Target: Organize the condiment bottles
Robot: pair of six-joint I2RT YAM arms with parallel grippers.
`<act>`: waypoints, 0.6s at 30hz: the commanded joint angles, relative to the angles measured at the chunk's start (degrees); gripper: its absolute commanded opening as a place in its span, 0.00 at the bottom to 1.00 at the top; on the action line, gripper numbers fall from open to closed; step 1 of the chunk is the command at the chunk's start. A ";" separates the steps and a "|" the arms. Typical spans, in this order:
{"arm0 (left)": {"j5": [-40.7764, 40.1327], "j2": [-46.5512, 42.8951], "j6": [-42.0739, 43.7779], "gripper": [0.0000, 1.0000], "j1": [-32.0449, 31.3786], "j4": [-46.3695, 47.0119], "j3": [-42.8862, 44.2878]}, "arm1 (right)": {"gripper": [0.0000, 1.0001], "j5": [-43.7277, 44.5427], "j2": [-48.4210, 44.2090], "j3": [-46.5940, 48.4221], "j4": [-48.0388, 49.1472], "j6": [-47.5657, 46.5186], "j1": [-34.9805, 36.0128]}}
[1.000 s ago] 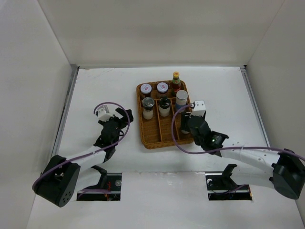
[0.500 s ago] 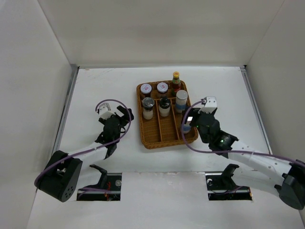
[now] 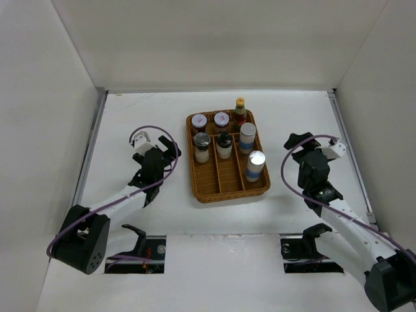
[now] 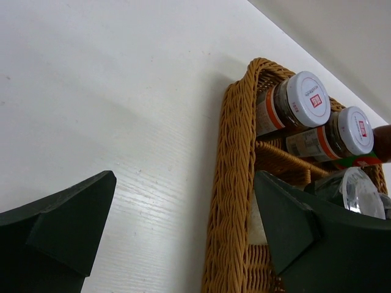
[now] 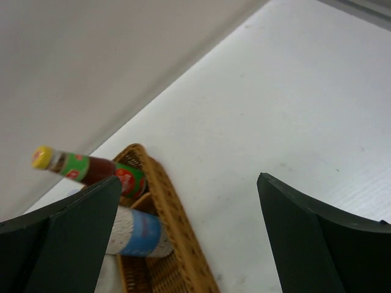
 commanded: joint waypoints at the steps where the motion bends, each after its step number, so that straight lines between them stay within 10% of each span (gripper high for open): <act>1: 0.00 -0.22 -0.15 1.00 0.59 -3.69 2.83 | 1.00 -2.79 0.78 -2.28 1.49 9.73 -2.05; 18: 0.26 5.49 0.03 1.00 -0.55 -3.69 7.75 | 1.00 -6.58 4.30 -6.33 4.83 15.10 -2.84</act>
